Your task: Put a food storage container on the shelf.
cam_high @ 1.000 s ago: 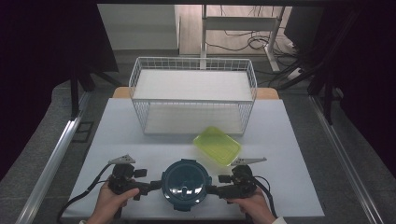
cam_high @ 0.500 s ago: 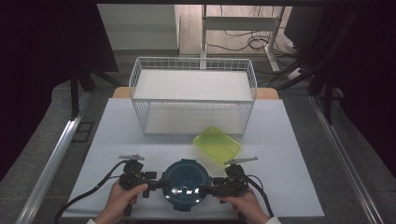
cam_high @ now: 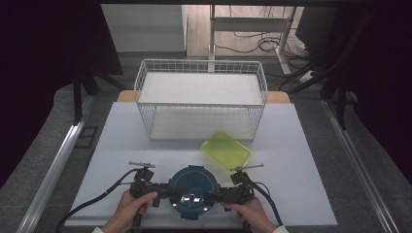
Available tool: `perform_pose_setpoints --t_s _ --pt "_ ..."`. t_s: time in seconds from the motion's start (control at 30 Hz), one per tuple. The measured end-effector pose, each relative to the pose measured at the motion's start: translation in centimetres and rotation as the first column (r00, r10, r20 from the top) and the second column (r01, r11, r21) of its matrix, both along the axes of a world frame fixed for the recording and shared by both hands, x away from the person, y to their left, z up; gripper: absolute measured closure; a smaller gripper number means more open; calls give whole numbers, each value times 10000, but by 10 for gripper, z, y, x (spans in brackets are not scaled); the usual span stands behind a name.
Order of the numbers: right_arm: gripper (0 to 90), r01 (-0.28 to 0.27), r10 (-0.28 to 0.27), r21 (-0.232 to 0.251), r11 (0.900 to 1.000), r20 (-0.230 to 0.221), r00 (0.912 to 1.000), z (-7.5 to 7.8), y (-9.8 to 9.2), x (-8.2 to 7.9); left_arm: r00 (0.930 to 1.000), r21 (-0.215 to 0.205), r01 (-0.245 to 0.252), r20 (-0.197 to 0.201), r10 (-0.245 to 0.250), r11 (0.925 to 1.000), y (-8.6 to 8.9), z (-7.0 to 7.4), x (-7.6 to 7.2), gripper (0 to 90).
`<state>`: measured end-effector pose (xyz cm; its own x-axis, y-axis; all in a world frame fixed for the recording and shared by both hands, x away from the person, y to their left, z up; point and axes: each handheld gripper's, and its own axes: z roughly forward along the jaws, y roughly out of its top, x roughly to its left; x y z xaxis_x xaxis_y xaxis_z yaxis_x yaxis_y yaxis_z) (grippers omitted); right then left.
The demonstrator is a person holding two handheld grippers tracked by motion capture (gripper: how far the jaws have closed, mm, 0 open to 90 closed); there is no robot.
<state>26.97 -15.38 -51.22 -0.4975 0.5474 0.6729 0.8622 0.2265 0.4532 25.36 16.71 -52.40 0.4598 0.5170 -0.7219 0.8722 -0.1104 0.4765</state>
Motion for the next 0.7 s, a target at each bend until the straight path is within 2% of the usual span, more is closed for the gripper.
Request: perform_pose_setpoints --t_s 0.07,0.1,0.17,0.33,0.47,0.7 --pt "235 131 -130 81 9999 -145 9998 0 1 0 10000 125 -85 -4 85 9999 0 0 0 261" --pt "270 292 -287 147 9995 -337 9990 0 -1 0 9999 124 -144 -63 145 9998 1 0 0 284" --pt "288 427 -418 212 9989 -443 9981 1 -2 0 9998 132 -179 -122 181 9998 1 1 -1 285" --pt "332 718 -683 369 9967 -869 9939 1 -7 0 9992 16 -345 -177 345 9994 2 4 -3 327" --pt "346 890 -856 343 9954 -912 9921 3 -7 -4 9991 -67 -422 -36 422 9991 2 7 -7 369" --pt "380 1295 -1259 378 9909 -869 9882 7 -7 -9 9983 79 -580 96 579 9983 0 11 -15 369"
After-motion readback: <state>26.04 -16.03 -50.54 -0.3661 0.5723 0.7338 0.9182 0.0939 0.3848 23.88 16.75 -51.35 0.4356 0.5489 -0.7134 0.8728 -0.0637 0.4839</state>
